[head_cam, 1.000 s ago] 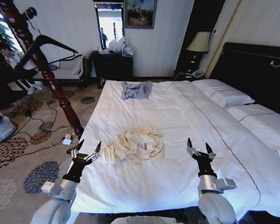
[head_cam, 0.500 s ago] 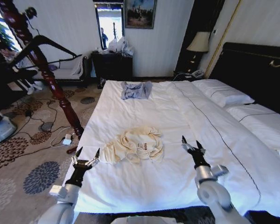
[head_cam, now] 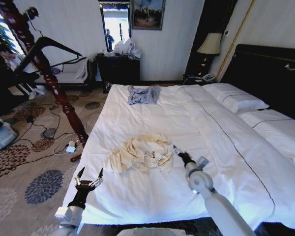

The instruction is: Pick up the clothes from the bed and hang them on the clothes hanger.

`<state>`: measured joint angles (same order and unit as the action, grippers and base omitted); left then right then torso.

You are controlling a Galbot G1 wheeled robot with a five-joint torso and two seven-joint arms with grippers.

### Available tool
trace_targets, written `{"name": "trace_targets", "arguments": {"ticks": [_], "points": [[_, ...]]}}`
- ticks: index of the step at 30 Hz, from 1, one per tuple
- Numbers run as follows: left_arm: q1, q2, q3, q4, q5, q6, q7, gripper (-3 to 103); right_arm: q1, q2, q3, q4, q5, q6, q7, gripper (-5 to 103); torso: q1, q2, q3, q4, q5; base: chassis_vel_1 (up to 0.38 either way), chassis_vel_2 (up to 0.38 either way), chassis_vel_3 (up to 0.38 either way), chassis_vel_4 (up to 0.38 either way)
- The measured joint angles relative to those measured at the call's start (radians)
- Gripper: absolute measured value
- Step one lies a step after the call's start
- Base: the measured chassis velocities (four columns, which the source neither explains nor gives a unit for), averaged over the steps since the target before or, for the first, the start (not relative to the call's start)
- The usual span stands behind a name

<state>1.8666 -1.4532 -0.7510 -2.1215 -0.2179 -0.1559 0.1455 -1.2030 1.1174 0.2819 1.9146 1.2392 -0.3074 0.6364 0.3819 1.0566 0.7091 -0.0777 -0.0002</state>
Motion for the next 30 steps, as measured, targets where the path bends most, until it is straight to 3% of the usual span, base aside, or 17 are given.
{"name": "trace_targets", "arguments": {"ticks": [1, 3, 6, 8, 12, 14, 15, 22, 24, 26, 30], "points": [[0.001, -0.001, -0.002, 0.004, 0.000, -0.002, -0.003, 100, -0.004, 0.013, -0.012, -0.005, -0.005, -0.010, 0.017, 88, 0.000, 0.000, 0.000, 0.0000, 0.0000, 0.000, 0.000, 0.000, 0.000], [0.001, -0.001, -0.004, 0.006, 0.000, -0.003, -0.005, 100, -0.007, 0.020, -0.018, -0.010, -0.011, -0.012, 0.023, 88, 0.000, 0.000, 0.000, -0.0001, 0.0001, 0.000, 0.000, 0.000, 0.000], [0.000, 0.003, -0.014, 0.016, -0.009, -0.006, -0.012, 100, -0.013, 0.053, -0.038, -0.028, -0.016, -0.015, 0.045, 72, 0.000, 0.000, 0.000, -0.0002, 0.0000, 0.000, 0.000, 0.000, 0.000], [-0.001, 0.004, -0.015, 0.017, -0.010, -0.007, -0.013, 100, -0.013, 0.059, -0.041, -0.030, -0.017, -0.015, 0.046, 72, 0.000, 0.000, 0.000, -0.0001, -0.0001, 0.000, 0.000, 0.000, 0.000], [-0.011, 0.010, -0.017, 0.023, -0.022, -0.007, -0.020, 100, -0.010, 0.086, -0.051, -0.036, -0.042, 0.000, 0.046, 50, 0.000, 0.000, 0.000, 0.0000, 0.0002, 0.000, 0.000, 0.000, 0.000], [-0.014, 0.011, -0.016, 0.026, -0.022, -0.007, -0.022, 100, -0.009, 0.089, -0.052, -0.036, -0.052, 0.005, 0.044, 50, 0.000, 0.000, 0.000, 0.0000, 0.0003, 0.000, 0.000, 0.000, 0.000], [-0.017, 0.012, -0.015, 0.028, -0.023, -0.007, -0.023, 100, -0.008, 0.091, -0.052, -0.036, -0.059, 0.009, 0.040, 44, 0.000, 0.000, 0.000, 0.0001, 0.0003, 0.000, 0.000, 0.000, 0.000], [-0.029, 0.015, -0.010, 0.044, -0.023, -0.007, -0.036, 100, -0.025, 0.067, -0.026, -0.021, -0.065, 0.040, -0.018, 13, 0.000, 0.000, 0.000, 0.0001, 0.0003, 0.000, 0.000, 0.000, 0.000], [-0.030, 0.016, -0.010, 0.046, -0.023, -0.008, -0.038, 100, -0.027, 0.062, -0.023, -0.019, -0.065, 0.046, -0.029, 13, 0.000, 0.000, 0.000, 0.0001, 0.0003, 0.000, 0.000, 0.000, 0.000], [-0.034, 0.015, -0.010, 0.054, -0.022, -0.011, -0.046, 100, -0.036, 0.040, -0.014, -0.007, -0.064, 0.062, -0.072, 3, 0.000, 0.000, 0.000, -0.0001, 0.0003, 0.000, 0.000, 0.000, 0.000], [-0.035, 0.014, -0.010, 0.058, -0.022, -0.014, -0.053, 100, -0.034, 0.014, -0.003, 0.008, -0.056, 0.088, -0.123, 2, 0.000, 0.000, 0.000, -0.0001, 0.0004, 0.000, 0.000, 0.000, 0.000]]}}
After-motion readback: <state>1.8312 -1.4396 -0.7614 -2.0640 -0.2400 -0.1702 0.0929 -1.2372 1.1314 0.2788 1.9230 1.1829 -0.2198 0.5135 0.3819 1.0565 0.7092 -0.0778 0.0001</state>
